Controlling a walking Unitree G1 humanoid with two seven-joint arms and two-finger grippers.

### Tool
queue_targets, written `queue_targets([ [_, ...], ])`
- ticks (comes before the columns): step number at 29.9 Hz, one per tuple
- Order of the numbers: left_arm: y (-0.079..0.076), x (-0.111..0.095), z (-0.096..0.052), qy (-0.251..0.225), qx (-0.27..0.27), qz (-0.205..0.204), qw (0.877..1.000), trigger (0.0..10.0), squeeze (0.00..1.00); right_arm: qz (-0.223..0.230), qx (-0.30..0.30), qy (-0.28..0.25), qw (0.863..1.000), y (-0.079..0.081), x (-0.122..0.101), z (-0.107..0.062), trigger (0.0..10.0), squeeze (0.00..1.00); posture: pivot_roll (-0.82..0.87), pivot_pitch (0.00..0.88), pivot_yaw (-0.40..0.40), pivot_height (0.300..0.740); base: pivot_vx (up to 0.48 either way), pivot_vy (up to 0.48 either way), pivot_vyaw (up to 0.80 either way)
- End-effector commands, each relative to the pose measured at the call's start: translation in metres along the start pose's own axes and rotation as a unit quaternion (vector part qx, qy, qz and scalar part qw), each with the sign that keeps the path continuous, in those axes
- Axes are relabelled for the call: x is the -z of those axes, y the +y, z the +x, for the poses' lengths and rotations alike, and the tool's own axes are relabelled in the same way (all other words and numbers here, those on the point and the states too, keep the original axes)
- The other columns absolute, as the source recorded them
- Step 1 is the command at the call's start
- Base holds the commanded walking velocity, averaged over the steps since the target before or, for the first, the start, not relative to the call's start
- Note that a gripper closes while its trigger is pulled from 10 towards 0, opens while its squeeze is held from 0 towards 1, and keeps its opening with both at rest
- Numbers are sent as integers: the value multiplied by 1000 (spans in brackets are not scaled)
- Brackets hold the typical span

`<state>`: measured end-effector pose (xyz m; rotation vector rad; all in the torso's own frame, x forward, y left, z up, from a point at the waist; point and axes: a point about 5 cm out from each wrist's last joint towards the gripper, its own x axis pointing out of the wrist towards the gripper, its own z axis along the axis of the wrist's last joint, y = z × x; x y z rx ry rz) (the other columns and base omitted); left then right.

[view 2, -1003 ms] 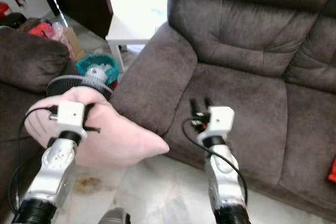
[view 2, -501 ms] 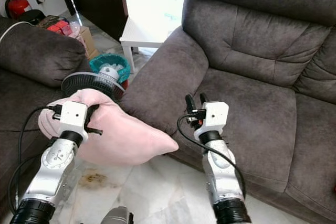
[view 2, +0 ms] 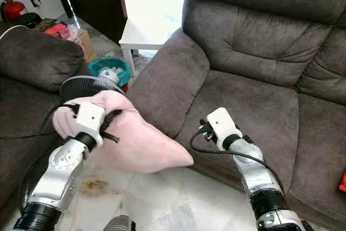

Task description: Move the pillow to the sofa from floor

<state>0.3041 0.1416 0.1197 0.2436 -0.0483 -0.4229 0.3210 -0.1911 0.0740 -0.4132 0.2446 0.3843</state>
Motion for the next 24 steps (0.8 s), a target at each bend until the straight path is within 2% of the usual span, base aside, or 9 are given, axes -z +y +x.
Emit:
queue_targets([
  [1, -1, -29, 8, -58, 34, 22, 998, 10000, 0, -6, -10, 12, 1000, 5, 2, 2, 10000, 0, 165, 112, 6, 740, 0, 0, 0],
  [7, -2, -28, 11, -45, 70, 31, 996, 10000, 0, -30, -34, 39, 998, 7, 7, 2, 10000, 0, 162, 108, 7, 740, 0, 0, 0],
  [9, -1, -29, 12, -43, 80, 37, 995, 10000, 0, -62, -48, 77, 994, 6, 18, -2, 10000, 0, 160, 108, 5, 740, 0, 0, 0],
  [12, -1, -30, 13, -46, 87, 37, 994, 10000, 0, -63, -51, 103, 991, 6, 26, -3, 10000, 0, 159, 106, 3, 740, 0, 0, 0],
  [14, -2, -32, 15, -48, 95, 39, 994, 10000, 0, -75, -39, 126, 988, 4, 33, -6, 10000, 1000, 159, 106, 4, 740, 0, 0, 0],
  [21, -3, -33, 16, -47, 112, 45, 992, 10000, 0, -72, -31, 147, 986, 0, 40, -10, 10000, 1000, 148, 102, 11, 740, 0, 0, 0],
  [24, -2, -33, 16, -48, 112, 47, 991, 10000, 0, -85, -61, 197, 975, 4, 57, -18, 10000, 1000, 149, 101, 11, 740, 0, 0, 0],
])
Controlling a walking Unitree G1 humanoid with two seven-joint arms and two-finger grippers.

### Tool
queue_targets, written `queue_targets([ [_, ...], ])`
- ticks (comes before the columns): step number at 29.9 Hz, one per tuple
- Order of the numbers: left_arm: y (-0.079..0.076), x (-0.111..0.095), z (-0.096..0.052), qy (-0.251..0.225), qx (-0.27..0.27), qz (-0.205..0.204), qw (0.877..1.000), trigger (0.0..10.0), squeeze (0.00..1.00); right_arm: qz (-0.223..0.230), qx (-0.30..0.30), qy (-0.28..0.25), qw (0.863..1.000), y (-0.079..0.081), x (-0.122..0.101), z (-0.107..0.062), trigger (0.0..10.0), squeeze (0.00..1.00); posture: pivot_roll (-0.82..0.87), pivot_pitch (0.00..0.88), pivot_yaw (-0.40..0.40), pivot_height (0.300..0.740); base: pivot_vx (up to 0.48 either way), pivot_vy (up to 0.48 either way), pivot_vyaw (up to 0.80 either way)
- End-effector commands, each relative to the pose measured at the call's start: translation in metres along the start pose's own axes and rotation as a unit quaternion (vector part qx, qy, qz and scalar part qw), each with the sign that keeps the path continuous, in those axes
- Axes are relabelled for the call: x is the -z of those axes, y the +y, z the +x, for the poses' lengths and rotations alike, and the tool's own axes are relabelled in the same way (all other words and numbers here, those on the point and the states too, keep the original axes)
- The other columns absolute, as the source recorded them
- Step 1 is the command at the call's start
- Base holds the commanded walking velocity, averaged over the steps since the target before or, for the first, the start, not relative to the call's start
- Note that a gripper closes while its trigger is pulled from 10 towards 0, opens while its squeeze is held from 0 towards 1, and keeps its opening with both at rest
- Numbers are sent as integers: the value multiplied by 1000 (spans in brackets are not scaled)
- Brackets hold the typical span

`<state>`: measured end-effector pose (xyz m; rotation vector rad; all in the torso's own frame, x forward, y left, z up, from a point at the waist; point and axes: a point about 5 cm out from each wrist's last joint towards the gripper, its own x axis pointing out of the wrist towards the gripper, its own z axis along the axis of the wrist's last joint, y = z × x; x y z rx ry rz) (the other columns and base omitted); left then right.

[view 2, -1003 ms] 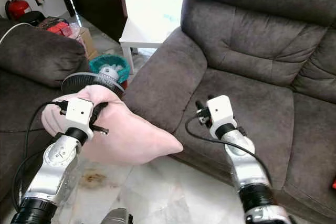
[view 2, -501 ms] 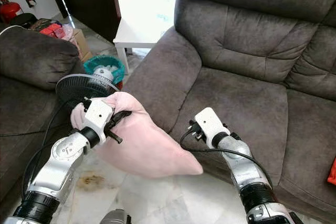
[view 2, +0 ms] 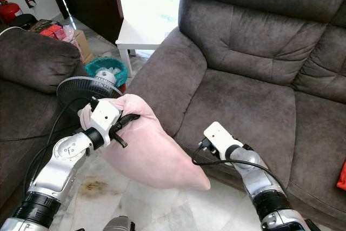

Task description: Move the pillow to the sofa from floor

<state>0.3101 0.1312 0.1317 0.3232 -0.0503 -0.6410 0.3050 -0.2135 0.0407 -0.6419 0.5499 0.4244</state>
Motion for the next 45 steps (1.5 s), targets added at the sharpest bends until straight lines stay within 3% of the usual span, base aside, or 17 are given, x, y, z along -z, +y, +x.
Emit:
queue_targets([
  [1, 5, -20, 6, -40, 1, 14, 999, 10000, 0, 5, -25, 36, 999, 9, 17, -2, 10000, 1000, 149, 101, 11, 740, 0, 0, 0],
  [6, 10, -19, 6, -40, -17, 22, 999, 10000, 0, -6, -71, 65, 995, 21, 32, -7, 10000, 1000, 144, 95, 16, 740, 0, 0, 0],
  [11, 13, -14, 5, -28, -27, 40, 998, 10000, 0, 12, -53, 55, 997, 13, 31, -10, 10000, 1000, 138, 93, 17, 740, 0, 0, 0],
  [17, 15, -13, 6, -26, -49, 45, 997, 10000, 0, 14, -76, 57, 995, 11, 33, -14, 10000, 1000, 136, 99, 12, 740, 0, 0, 0],
  [22, 13, -14, 8, -29, -50, 45, 997, 10000, 0, -1, -134, 66, 989, 22, 38, -19, 10000, 1000, 140, 107, 8, 740, 0, 0, 0],
  [27, 10, -13, 9, -30, -52, 43, 997, 10000, 0, -7, -139, 76, 987, 21, 40, -22, 10000, 1000, 136, 115, 6, 740, 0, 0, 0],
  [29, 10, -13, 9, -30, -56, 43, 997, 10000, 0, -9, -178, 75, 981, 27, 41, -26, 10000, 1000, 134, 116, 6, 740, 0, 0, 0],
  [37, 12, -16, 11, -37, -67, 41, 996, 10000, 0, -10, -208, 81, 975, 38, 41, -27, 10000, 1000, 136, 122, 3, 740, 0, 0, 0],
  [38, 12, -16, 11, -37, -68, 40, 996, 10000, 0, -11, -208, 83, 974, 41, 42, -26, 10000, 329, 138, 122, 3, 740, 0, 0, 0],
  [40, 12, -16, 11, -37, -68, 40, 996, 10000, 0, -10, -209, 84, 974, 43, 42, -26, 10000, 329, 138, 122, 3, 740, 0, 0, 0],
  [41, 12, -16, 11, -38, -67, 40, 996, 10000, 0, -5, -212, 85, 974, 46, 41, -24, 10000, 0, 139, 124, 2, 740, 0, 0, 0],
  [45, 12, -17, 11, -39, -67, 36, 996, 10000, 0, 5, -216, 90, 972, 65, 40, -19, 10000, 0, 142, 126, 0, 740, 0, 0, 0],
])
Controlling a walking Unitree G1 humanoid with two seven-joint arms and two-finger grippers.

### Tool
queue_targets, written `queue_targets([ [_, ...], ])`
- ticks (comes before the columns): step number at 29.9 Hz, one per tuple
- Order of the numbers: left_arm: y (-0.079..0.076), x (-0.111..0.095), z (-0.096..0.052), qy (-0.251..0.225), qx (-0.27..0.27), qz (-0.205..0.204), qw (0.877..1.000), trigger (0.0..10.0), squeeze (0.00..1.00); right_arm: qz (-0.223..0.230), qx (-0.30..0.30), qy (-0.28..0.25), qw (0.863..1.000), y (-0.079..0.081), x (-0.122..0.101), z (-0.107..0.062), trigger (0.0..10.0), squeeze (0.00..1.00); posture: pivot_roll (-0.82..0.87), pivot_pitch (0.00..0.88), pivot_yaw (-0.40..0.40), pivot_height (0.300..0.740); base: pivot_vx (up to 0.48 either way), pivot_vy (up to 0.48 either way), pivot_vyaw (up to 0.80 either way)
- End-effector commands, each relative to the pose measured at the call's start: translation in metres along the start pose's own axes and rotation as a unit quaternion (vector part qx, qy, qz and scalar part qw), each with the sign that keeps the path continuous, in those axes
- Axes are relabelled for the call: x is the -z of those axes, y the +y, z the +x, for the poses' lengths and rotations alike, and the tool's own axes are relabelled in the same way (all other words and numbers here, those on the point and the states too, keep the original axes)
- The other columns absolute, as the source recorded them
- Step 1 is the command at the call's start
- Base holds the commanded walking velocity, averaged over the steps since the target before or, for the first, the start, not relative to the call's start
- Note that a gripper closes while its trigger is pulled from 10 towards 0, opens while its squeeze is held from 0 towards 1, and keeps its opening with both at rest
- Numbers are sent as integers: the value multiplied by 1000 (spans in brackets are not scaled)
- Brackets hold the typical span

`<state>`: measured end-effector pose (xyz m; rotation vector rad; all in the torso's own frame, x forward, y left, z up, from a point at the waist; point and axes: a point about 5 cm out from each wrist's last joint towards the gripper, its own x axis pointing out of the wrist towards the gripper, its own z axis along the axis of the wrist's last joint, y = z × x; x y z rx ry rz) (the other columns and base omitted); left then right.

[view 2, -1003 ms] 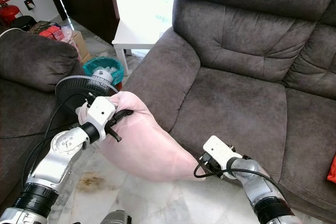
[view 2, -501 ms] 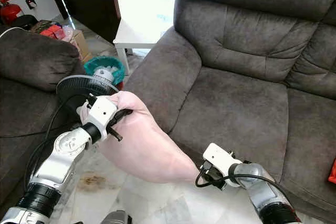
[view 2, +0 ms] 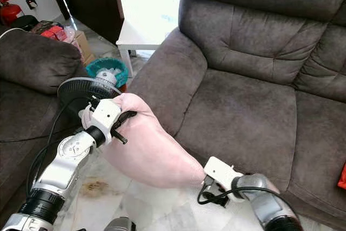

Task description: Move the pillow to the sofa from floor

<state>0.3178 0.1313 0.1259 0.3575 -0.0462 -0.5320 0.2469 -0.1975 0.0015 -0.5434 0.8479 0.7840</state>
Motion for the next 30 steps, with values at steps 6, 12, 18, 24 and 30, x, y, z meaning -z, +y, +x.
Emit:
queue_targets([
  [6, 8, -23, 5, -56, -15, 15, 998, 10000, 0, 15, 25, 10, 1000, 12, 3, 12, 10000, 0, 142, 128, 0, 740, 0, 0, 0],
  [12, 8, -23, 5, -56, -16, 14, 998, 10000, 0, 17, 33, 1, 999, 18, 0, 19, 10000, 0, 145, 129, -4, 740, 0, 0, 0],
  [18, 7, -22, 5, -54, -16, 11, 998, 10000, 0, 36, 50, -14, 998, 21, -5, 26, 10000, 0, 147, 130, -5, 740, 0, 0, 0],
  [24, 9, -22, 4, -54, -19, 12, 998, 10000, 0, 53, 72, -16, 996, 20, -5, 28, 10000, 0, 149, 131, -3, 740, 0, 0, 0],
  [30, 11, -23, 5, -56, -22, 13, 998, 10000, 0, 62, 64, -19, 996, 28, -6, 36, 10000, 0, 150, 130, -3, 740, 0, 0, 0],
])
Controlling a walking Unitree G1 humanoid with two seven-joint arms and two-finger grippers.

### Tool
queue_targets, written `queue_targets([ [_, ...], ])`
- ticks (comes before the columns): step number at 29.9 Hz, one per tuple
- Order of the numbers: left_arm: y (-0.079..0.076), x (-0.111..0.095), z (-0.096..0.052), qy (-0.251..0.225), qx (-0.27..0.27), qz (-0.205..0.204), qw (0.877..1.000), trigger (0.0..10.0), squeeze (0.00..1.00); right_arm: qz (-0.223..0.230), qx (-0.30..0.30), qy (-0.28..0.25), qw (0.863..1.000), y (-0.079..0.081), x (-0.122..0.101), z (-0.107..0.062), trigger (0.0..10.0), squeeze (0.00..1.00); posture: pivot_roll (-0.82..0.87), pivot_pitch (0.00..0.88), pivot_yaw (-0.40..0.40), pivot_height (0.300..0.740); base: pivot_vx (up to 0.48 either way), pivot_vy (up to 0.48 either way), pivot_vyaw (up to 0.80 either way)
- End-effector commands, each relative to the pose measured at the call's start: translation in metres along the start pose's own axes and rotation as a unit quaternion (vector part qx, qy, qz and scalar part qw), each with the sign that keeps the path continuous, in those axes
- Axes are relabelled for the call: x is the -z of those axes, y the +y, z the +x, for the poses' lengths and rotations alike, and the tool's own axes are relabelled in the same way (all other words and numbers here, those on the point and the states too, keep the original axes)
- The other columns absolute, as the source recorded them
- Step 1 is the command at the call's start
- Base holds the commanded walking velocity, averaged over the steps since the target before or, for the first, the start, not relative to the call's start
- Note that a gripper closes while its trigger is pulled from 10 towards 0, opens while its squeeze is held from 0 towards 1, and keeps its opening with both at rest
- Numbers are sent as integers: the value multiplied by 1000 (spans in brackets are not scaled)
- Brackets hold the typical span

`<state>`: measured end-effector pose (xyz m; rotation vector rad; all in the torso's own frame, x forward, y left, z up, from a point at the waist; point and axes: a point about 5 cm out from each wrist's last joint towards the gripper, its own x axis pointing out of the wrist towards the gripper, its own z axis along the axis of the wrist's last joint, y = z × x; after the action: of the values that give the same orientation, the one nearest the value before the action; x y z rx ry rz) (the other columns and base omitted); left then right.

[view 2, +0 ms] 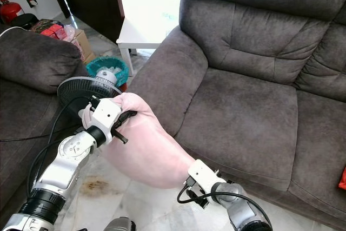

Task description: Move the pillow to the sofa from floor

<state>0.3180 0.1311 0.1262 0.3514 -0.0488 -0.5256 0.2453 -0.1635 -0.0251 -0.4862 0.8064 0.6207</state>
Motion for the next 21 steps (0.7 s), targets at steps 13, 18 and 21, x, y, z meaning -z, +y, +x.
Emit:
queue_targets([
  [13, 9, -26, 6, -65, -20, 9, 998, 10000, 0, 81, 18, -56, 995, 6, -4, 8, 10000, 0, 155, 130, -4, 740, 0, 0, 0],
  [18, 9, -27, 6, -67, -20, 8, 998, 10000, 0, 86, 18, -59, 994, 4, -5, 9, 0, 0, 154, 129, -6, 740, 0, 0, 0],
  [21, 8, -27, 6, -67, -20, 7, 998, 10000, 0, 86, 19, -59, 994, 4, -5, 9, 0, 0, 154, 129, -7, 740, 0, 0, 0],
])
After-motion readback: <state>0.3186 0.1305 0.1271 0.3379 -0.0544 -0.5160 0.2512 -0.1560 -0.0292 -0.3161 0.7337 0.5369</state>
